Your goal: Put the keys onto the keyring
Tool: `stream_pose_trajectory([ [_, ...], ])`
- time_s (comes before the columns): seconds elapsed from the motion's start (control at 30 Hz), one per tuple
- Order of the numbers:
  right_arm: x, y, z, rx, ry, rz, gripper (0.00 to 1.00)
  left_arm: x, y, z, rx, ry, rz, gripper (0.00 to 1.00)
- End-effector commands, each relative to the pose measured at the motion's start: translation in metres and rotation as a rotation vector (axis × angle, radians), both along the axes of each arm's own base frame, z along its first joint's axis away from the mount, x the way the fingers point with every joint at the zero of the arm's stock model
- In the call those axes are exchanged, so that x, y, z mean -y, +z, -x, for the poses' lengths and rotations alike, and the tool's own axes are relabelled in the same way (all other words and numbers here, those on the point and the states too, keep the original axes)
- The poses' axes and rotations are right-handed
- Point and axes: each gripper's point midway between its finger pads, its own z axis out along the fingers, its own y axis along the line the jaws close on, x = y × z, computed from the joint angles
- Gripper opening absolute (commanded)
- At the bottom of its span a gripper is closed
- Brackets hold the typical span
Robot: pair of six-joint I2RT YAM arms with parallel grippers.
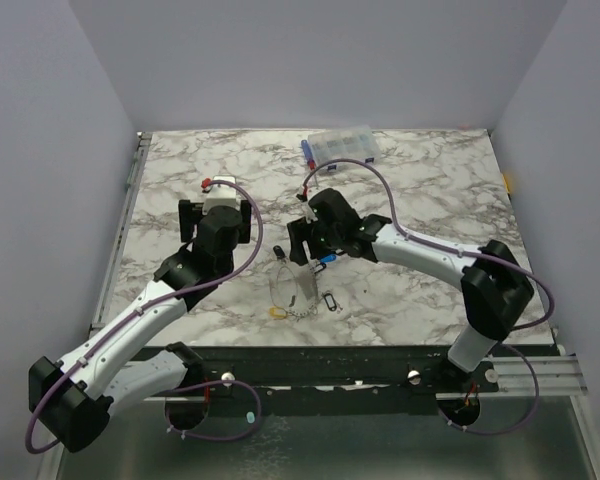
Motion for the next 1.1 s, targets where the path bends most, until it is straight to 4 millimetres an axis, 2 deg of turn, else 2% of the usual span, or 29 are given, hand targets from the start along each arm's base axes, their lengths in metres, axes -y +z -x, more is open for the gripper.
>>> stream_pose_trajectory([
  [0.0, -0.021, -0.004, -0.021, -0.043, 0.065, -0.076, 0.73, -0.001, 0.002, -0.002, 0.013, -0.001, 0.044, 0.95],
  [0.2, -0.023, -0.025, -0.040, -0.123, 0.083, -0.120, 0.72, 0.000, 0.001, -0.003, 0.006, -0.021, 0.069, 0.95],
  [0.43, -0.025, -0.050, -0.047, -0.208, 0.101, -0.133, 0.69, 0.001, 0.000, -0.006, -0.002, -0.036, 0.090, 0.94],
  [0.73, -0.030, -0.085, -0.041, -0.304, 0.130, -0.130, 0.65, 0.002, -0.004, -0.009, -0.018, -0.050, 0.098, 0.93],
  [1.07, -0.033, -0.095, -0.029, -0.363, 0.170, -0.161, 0.49, 0.002, -0.007, -0.013, -0.032, -0.061, 0.112, 0.92],
])
